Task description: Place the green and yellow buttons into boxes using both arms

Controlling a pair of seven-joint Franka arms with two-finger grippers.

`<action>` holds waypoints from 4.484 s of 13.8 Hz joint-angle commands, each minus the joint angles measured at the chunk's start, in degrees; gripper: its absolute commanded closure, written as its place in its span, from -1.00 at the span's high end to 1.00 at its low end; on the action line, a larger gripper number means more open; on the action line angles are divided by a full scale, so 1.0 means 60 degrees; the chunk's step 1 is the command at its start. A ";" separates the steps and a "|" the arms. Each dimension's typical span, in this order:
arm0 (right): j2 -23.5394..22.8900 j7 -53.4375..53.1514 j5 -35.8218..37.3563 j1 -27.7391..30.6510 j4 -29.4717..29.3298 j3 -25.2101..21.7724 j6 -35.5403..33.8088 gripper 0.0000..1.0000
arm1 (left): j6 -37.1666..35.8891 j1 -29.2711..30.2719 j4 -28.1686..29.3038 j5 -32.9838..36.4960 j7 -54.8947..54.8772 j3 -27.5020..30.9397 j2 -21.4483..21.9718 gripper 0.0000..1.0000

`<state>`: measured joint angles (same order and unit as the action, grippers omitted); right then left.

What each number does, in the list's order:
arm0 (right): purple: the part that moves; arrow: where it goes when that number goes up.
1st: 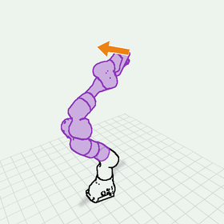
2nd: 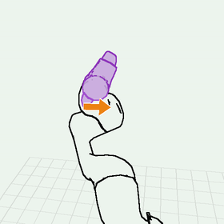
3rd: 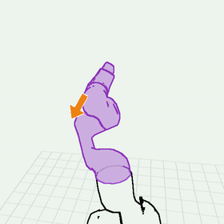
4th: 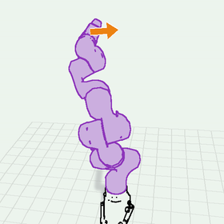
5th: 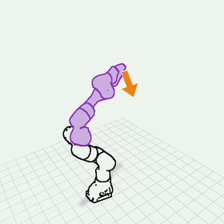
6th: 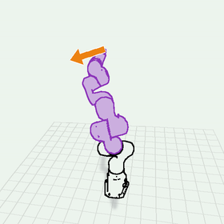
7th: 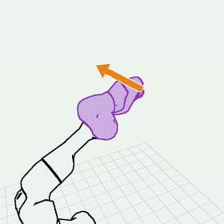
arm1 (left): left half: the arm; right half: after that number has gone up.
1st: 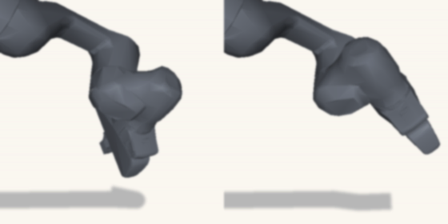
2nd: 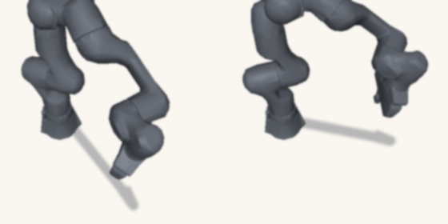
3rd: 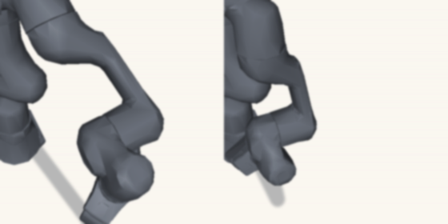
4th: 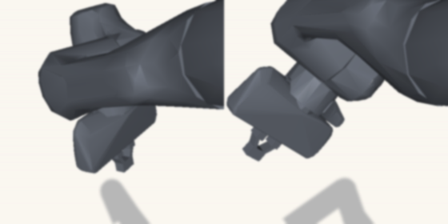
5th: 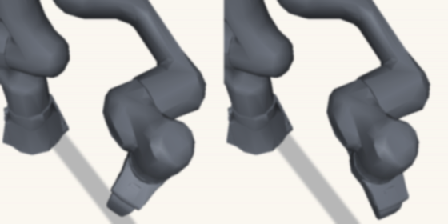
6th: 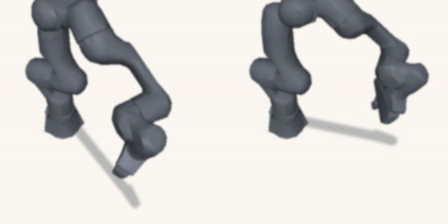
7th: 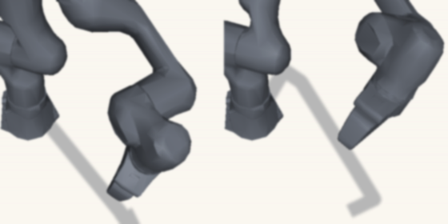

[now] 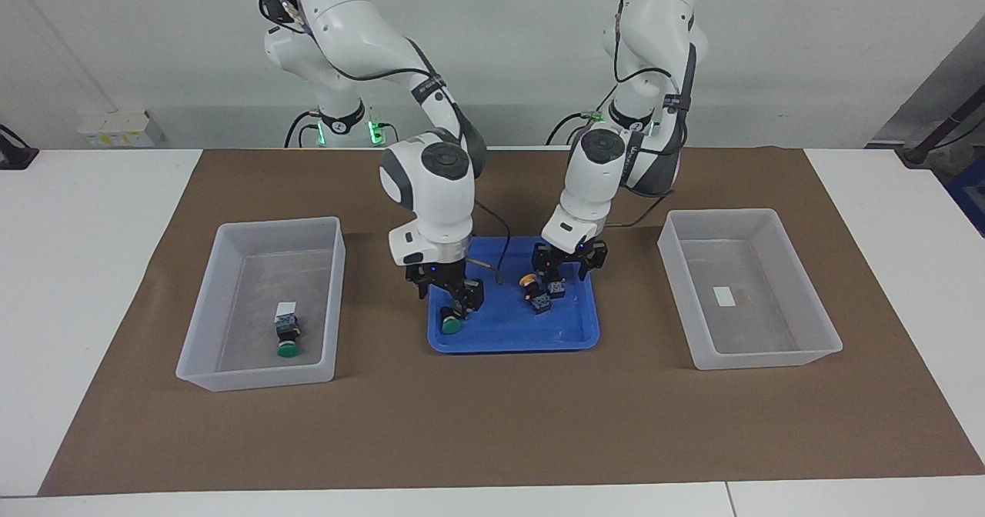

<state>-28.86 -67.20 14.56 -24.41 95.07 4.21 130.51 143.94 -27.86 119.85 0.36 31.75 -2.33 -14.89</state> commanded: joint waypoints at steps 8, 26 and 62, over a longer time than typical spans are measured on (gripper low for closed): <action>-0.0420 -0.0534 0.0195 -0.0252 0.0150 0.0001 0.0471 0.37 | 0.1353 -0.0455 0.0225 -0.0075 0.0597 0.0139 -0.0462 -0.25; 0.1176 0.1338 0.0048 0.0494 0.0561 0.0045 -0.0641 -1.00 | -0.4112 0.2706 -0.2793 -0.0075 -0.3262 0.0183 0.0578 -1.00; 0.2039 1.1655 -0.0684 0.5198 0.2833 0.0060 0.1704 0.74 | -0.2544 0.4570 -0.2132 0.0027 -0.6507 0.0227 0.0241 1.00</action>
<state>-19.21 1.66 11.54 6.88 112.42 3.98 142.99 130.32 -0.10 109.93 0.40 -6.43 -1.12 -12.29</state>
